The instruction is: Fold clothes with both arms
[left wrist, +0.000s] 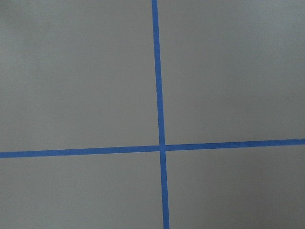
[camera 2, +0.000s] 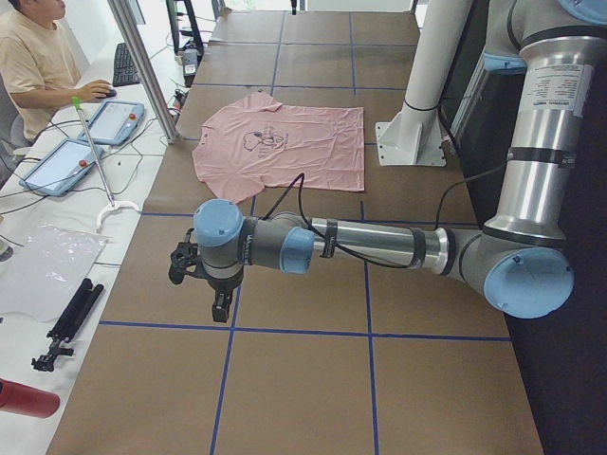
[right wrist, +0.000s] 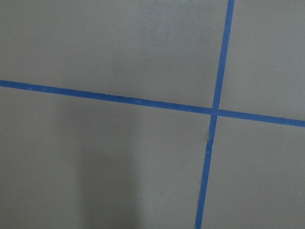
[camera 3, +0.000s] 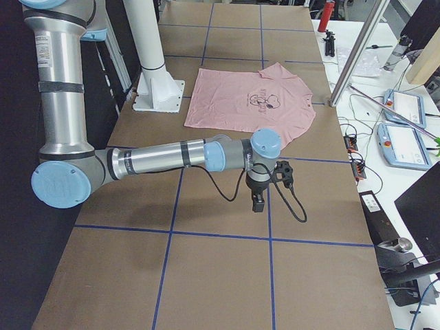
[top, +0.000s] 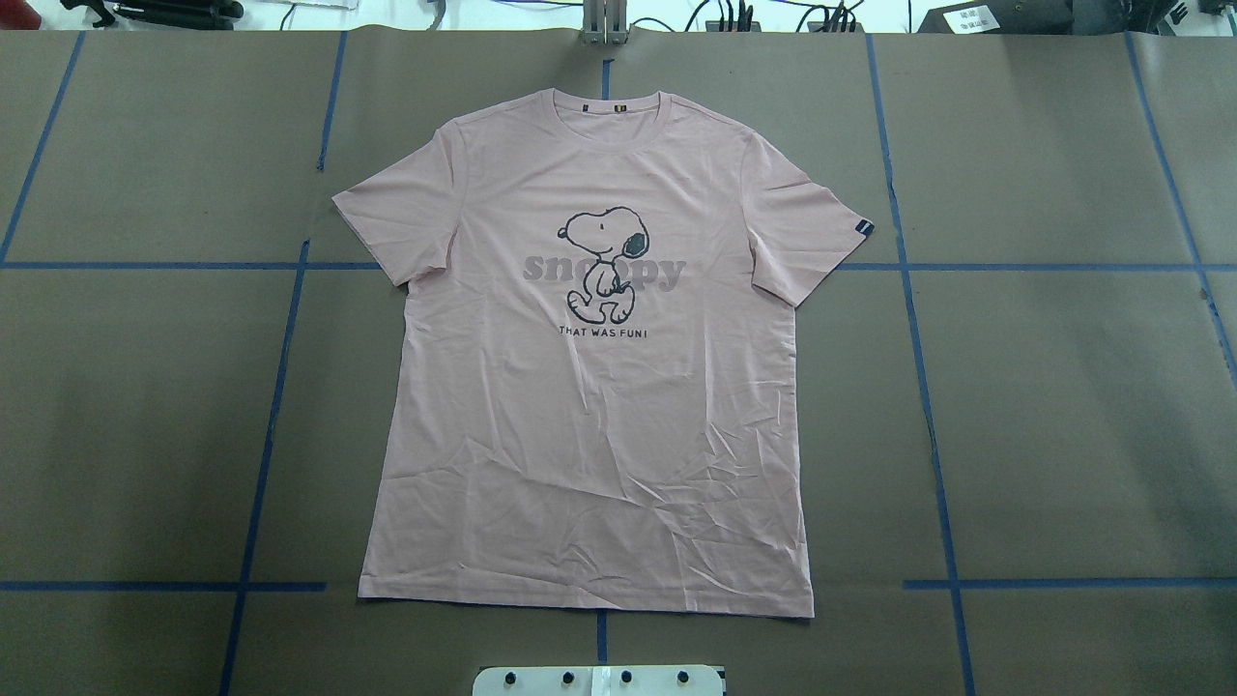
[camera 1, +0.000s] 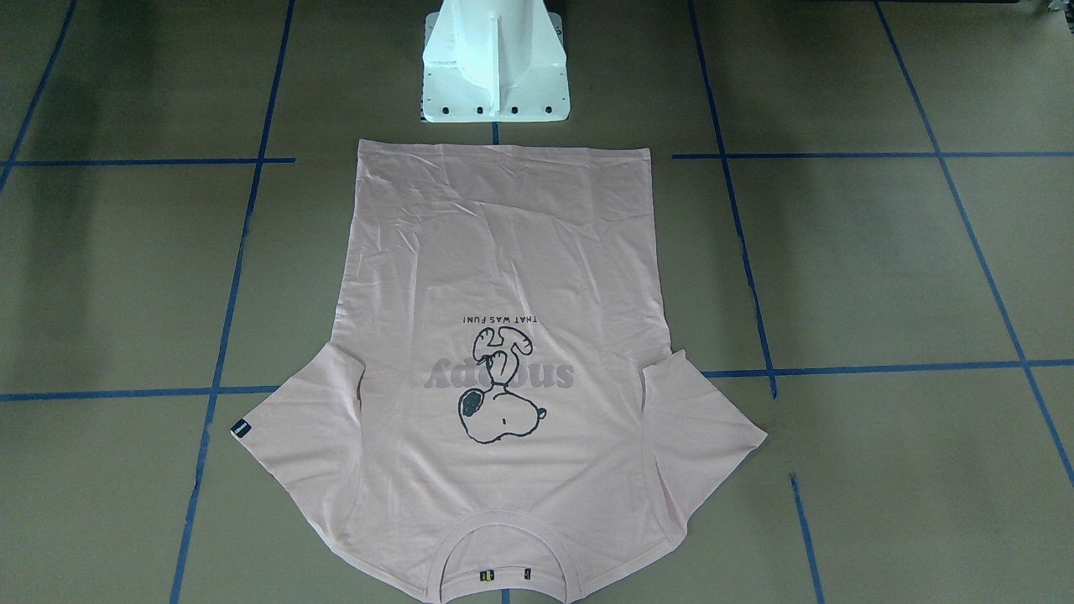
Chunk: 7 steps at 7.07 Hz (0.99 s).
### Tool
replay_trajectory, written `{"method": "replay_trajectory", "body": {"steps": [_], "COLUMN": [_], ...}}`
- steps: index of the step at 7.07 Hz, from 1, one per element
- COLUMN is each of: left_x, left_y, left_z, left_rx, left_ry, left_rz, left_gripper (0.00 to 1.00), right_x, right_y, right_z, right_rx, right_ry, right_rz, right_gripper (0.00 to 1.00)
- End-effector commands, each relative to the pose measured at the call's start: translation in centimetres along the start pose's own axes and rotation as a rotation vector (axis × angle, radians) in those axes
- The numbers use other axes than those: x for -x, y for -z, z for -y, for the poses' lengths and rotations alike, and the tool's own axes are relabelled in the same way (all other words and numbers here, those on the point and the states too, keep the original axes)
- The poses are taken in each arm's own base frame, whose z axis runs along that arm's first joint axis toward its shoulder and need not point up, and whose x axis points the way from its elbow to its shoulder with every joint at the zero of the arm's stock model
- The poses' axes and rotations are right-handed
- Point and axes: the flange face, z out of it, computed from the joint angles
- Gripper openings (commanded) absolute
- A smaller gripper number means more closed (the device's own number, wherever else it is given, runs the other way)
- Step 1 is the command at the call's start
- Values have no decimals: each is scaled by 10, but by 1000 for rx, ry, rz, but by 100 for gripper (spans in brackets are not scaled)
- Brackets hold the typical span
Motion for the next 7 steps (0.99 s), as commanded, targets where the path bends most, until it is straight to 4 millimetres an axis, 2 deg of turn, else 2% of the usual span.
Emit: {"method": "replay_trajectory", "body": {"steps": [1, 3, 4, 5, 6, 7], "left_x": [-9, -10, -14, -12, -13, -18], "left_y": [11, 10, 14, 6, -13, -11], "left_z": [-4, -14, -13, -17, -13, -10], "left_rx": [-19, -19, -27, -14, 22, 12], "left_ry": [-16, -20, -23, -25, -14, -32], "left_rz": [-4, -2, 4, 2, -8, -20], "left_gripper": [100, 100, 100, 100, 100, 100], "right_x": [-12, -12, -15, -12, 1, 46], "right_y": [-12, -12, -15, -13, -15, -29], "right_z": [-12, -7, -5, -2, 4, 24], "right_rx": [7, -8, -2, -35, -62, -71], "right_ry": [-9, 5, -2, 28, 79, 169], "right_rz": [-6, -2, -2, 1, 8, 29], "right_gripper": [100, 100, 100, 100, 100, 100]}}
